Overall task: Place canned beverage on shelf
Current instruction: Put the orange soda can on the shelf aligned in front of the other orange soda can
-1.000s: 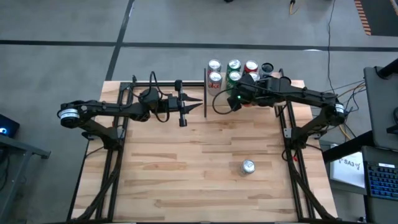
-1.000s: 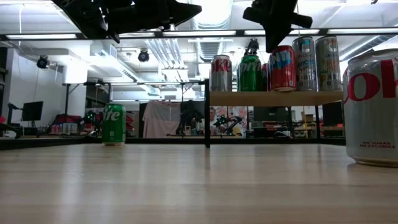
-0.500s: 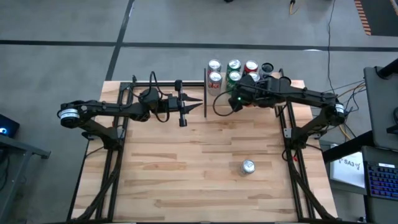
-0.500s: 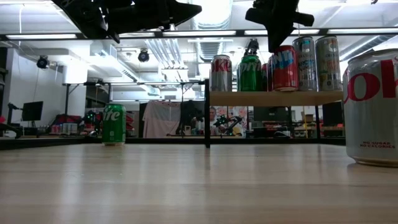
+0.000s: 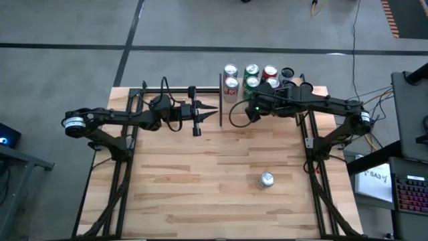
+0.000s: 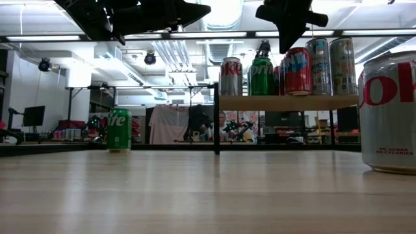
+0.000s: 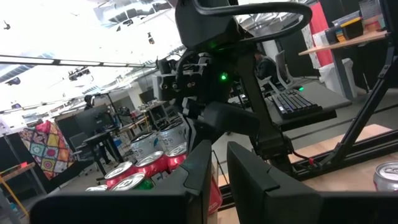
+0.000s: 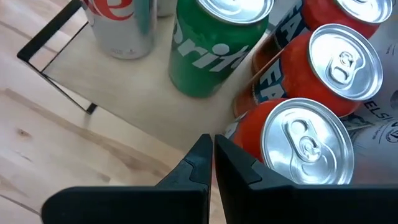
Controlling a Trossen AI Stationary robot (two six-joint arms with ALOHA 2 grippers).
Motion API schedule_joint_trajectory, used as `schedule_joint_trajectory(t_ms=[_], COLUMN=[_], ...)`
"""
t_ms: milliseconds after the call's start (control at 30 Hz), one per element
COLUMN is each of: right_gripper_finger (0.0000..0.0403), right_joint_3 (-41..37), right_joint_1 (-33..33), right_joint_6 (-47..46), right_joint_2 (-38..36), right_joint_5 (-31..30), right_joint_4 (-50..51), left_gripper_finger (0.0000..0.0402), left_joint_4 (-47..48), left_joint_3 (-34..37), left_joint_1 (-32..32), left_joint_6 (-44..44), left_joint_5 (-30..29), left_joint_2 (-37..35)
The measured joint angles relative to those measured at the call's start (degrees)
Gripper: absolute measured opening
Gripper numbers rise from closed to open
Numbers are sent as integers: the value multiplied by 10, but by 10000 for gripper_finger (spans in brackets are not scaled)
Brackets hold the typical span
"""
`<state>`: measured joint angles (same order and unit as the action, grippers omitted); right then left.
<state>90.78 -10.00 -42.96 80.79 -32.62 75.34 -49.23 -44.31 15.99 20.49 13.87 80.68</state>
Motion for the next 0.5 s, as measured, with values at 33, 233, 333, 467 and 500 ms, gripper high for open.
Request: schedule_joint_trajectory(t_ms=[33,233,333,467,500], right_gripper_finger=[9,9,9,9,9], right_joint_3=[0,0,0,0,0], right_joint_1=[0,-1,-1,-1,-1], right_joint_6=[0,-7,-7,-7,-7], right_joint_2=[0,0,0,0,0], right_joint_5=[0,-15,-19,-20,-21], right_joint_4=[2,30,36,37,37], left_gripper_finger=[36,36,36,36,36], left_joint_4=[0,0,0,0,0], left_joint_3=[0,0,0,0,0], left_joint_1=[0,0,0,0,0], left_joint_6=[0,0,0,0,0], left_joint_5=[0,0,0,0,0], left_joint_2=[0,0,0,0,1])
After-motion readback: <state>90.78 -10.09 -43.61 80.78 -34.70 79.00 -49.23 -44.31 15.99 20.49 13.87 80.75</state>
